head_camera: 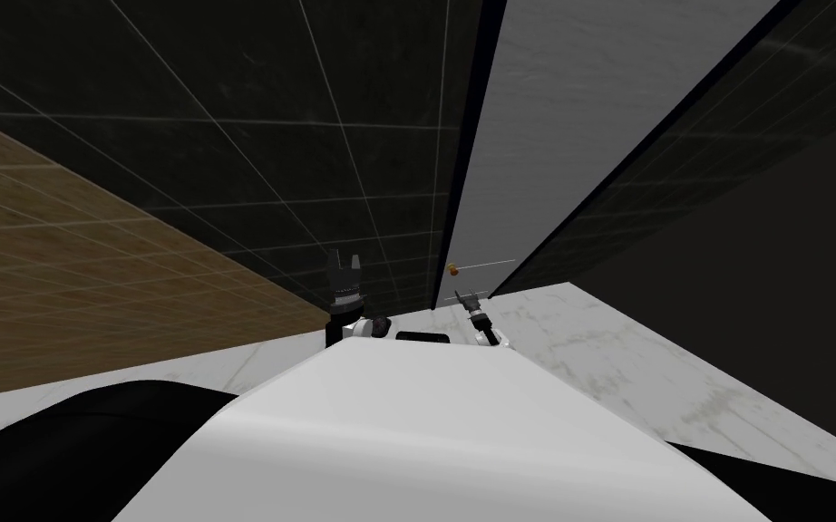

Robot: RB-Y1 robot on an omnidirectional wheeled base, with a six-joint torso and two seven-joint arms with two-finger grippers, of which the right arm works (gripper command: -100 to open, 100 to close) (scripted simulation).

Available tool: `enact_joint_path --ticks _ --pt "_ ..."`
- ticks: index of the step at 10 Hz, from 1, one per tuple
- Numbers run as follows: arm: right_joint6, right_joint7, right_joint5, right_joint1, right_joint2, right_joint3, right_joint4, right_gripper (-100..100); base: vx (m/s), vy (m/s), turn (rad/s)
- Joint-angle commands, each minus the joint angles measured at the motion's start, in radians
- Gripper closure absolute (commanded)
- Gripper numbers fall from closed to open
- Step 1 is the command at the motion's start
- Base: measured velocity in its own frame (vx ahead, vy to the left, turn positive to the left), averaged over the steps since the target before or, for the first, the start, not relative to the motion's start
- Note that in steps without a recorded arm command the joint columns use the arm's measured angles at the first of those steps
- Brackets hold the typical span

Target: Pull the door open

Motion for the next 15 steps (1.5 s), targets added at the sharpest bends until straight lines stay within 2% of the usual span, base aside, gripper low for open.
enact_joint_path --ticks 1,4,5,11,12,13,14,15 --pt "-0.006 0.020 0.004 -0.011 -0.002 -0.002 0.028 -100 0.044 -0.046 0.041" --pt "-0.016 0.054 0.010 -0.030 -0.005 -0.004 0.075 -100 0.056 -0.054 0.046" --pt "-0.016 0.043 0.008 -0.025 -0.005 -0.004 0.065 -100 0.042 -0.029 0.017" --pt "0.000 0.098 0.003 -0.071 0.042 -0.014 0.106 -100 0.184 0.017 0.018" --pt "0.002 0.103 0.002 -0.076 0.047 -0.015 0.110 -100 0.236 -0.053 -0.003" --pt "0.000 0.097 0.002 -0.072 0.042 -0.015 0.109 -100 0.106 -0.026 0.007" --pt "0.000 0.097 0.002 -0.072 0.042 -0.015 0.109 100 -0.014 0.003 -0.001" --pt "0.000 0.097 0.002 -0.072 0.042 -0.015 0.109 100 -0.037 0.008 0.001"
